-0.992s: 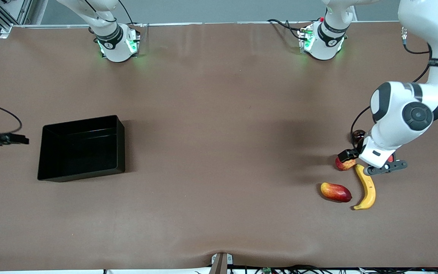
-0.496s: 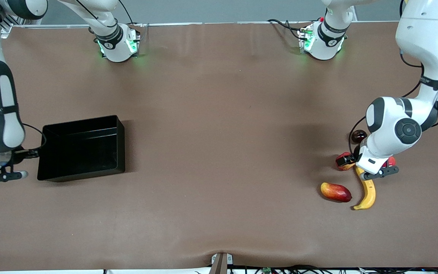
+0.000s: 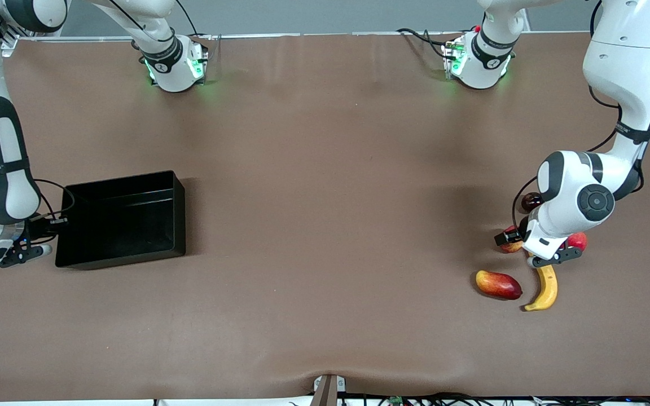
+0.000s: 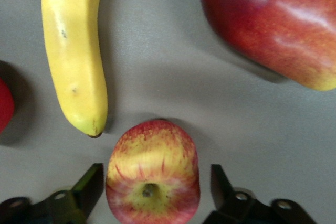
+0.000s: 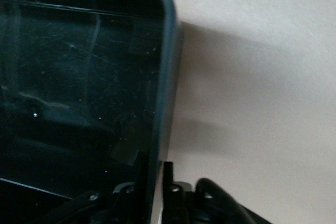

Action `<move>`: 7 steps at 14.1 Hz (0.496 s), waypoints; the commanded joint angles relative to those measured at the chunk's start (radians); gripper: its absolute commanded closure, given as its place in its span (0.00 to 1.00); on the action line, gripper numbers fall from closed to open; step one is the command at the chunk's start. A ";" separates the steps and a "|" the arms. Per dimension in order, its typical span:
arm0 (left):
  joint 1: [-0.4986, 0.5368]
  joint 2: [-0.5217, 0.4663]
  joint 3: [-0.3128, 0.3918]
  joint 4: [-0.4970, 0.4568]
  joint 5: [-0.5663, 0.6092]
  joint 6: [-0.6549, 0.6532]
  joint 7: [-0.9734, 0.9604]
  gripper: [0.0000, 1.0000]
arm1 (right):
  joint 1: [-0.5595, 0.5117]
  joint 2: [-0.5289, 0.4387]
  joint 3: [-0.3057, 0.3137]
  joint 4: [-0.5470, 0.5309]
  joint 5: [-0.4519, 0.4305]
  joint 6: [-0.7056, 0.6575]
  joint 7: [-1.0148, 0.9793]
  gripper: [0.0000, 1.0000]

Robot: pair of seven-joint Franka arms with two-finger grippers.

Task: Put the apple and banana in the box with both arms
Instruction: 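Slide the box with the right gripper while the left gripper lifts the apple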

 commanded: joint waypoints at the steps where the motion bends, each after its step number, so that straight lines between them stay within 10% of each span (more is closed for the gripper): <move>1: 0.007 0.002 -0.006 0.004 0.026 0.003 -0.020 1.00 | -0.017 -0.023 0.019 -0.007 0.027 -0.008 -0.049 1.00; 7: -0.002 -0.067 -0.015 0.024 0.026 -0.051 -0.022 1.00 | 0.084 -0.053 0.022 0.209 0.068 -0.393 0.222 1.00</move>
